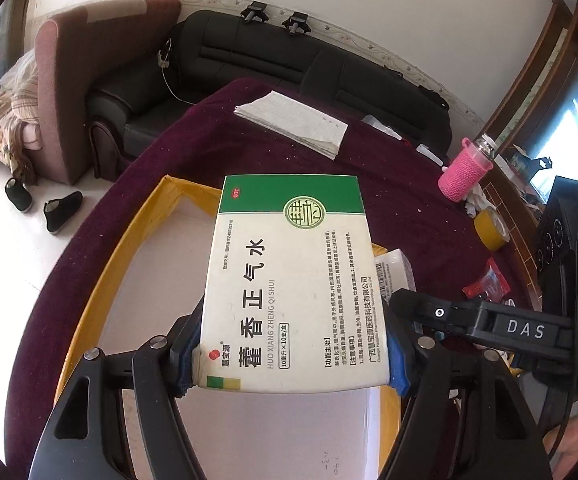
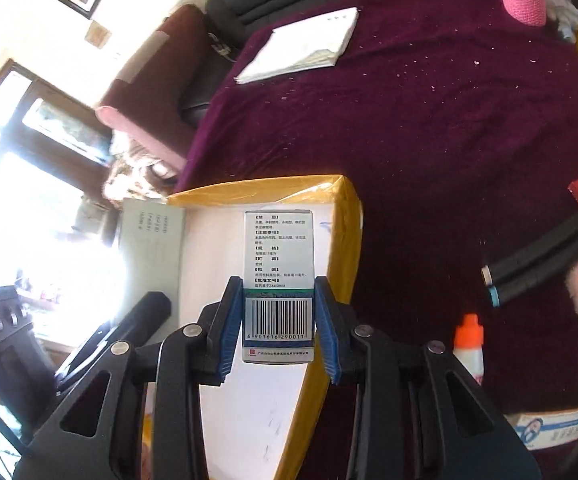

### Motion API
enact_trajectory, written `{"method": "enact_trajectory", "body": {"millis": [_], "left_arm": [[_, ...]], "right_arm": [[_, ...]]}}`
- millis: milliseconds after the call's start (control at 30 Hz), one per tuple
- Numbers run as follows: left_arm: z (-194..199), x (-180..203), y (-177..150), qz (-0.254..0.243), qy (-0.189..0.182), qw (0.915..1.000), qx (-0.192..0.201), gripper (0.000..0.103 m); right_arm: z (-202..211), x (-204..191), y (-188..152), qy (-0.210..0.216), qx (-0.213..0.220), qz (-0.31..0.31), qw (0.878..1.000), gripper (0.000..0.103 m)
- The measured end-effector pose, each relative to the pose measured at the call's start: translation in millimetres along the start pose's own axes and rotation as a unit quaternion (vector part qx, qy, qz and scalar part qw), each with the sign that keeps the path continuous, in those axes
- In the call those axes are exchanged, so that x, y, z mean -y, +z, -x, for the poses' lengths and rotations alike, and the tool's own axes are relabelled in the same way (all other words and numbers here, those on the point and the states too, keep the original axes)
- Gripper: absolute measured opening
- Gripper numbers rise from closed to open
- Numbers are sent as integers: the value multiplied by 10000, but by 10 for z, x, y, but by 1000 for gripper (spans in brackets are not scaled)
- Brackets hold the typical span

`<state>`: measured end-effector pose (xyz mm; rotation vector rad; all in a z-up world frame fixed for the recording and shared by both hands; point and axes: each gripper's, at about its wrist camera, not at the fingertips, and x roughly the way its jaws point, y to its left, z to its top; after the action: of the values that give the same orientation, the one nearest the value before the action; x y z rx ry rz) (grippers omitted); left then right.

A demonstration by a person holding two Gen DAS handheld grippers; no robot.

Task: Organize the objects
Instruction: 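Lower both boxes into the yellow tray and open both tools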

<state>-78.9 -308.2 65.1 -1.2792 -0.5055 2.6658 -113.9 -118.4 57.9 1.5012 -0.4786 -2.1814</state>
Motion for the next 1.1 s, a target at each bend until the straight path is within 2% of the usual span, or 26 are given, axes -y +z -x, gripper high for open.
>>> {"method": "enact_trajectory", "body": {"millis": [233,333,433,600,667,733,800,867,933,1033,1100], "left_arm": [[-349,15,-1,-52,117,9997,-206,66],[-455,-18,-2,48,238,9994,-265,67],[-552,-89,-11,317,105,9986,-409,69],[-474,-196,-64,828,-171,9954,-447,70],[-300,-207,-126,959,-165,9951,-195,70],[-121,-228,-233,1112,-33,9937,163,74],[-56,-263,-349,1354,116,9902,331,78],[-105,-300,-431,1515,292,9878,214,78],[-177,-300,-500,1547,313,9875,18,77],[-113,-223,-548,1378,338,9898,100,78],[-106,-169,-624,1268,354,9913,-37,78]], "right_arm": [[-258,-99,108,-391,34,59,9992,32],[-200,-156,133,-702,231,193,9971,35],[-41,-195,119,-916,437,452,9938,40],[124,-193,80,-862,654,489,9929,43],[258,-160,18,-749,753,499,9931,43],[427,-128,-81,-691,903,613,9916,43],[586,-57,-226,-745,1085,721,9887,49],[698,51,-375,-794,1190,671,9874,50],[759,169,-469,-734,1180,569,9887,50],[874,337,-633,-708,1211,495,9889,50],[997,454,-748,-728,1299,436,9879,50]]}}
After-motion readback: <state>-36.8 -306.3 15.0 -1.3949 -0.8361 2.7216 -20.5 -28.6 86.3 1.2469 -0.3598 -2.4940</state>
